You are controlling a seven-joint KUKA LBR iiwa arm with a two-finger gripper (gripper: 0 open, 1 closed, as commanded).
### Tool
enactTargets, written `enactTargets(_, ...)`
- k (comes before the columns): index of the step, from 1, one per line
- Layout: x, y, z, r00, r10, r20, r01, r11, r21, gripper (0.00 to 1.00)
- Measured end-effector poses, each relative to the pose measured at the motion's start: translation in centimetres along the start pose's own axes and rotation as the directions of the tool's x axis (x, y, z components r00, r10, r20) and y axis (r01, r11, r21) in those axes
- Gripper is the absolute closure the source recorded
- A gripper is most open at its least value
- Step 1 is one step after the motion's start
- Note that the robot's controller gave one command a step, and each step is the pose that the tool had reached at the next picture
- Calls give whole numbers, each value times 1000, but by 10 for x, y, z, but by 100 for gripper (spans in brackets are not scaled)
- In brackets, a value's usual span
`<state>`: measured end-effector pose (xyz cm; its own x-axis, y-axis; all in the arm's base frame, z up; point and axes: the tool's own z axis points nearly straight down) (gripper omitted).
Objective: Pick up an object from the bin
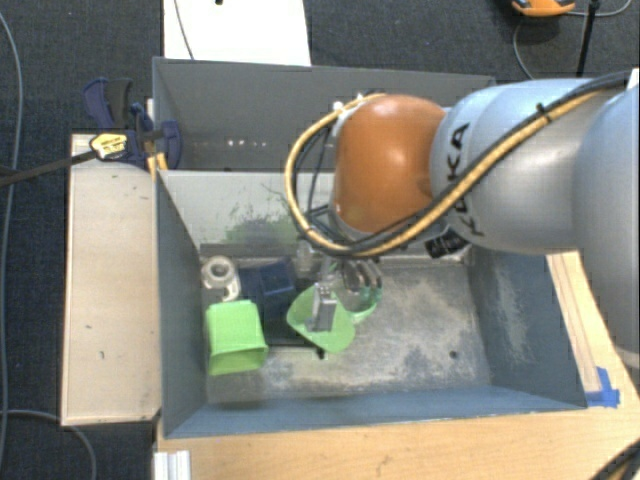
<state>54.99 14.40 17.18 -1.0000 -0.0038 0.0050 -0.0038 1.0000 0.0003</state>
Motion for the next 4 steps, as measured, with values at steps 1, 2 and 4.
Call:
enactTargets(1,-1,-1,-5,1000,4,7,-4,1000,-1,0)
enactTargets(2,18,-11,22,1000,-29,6,29,1000,-1,0)
enactTargets(4,22,-7,46,998,-65,6,65,998,-1,0)
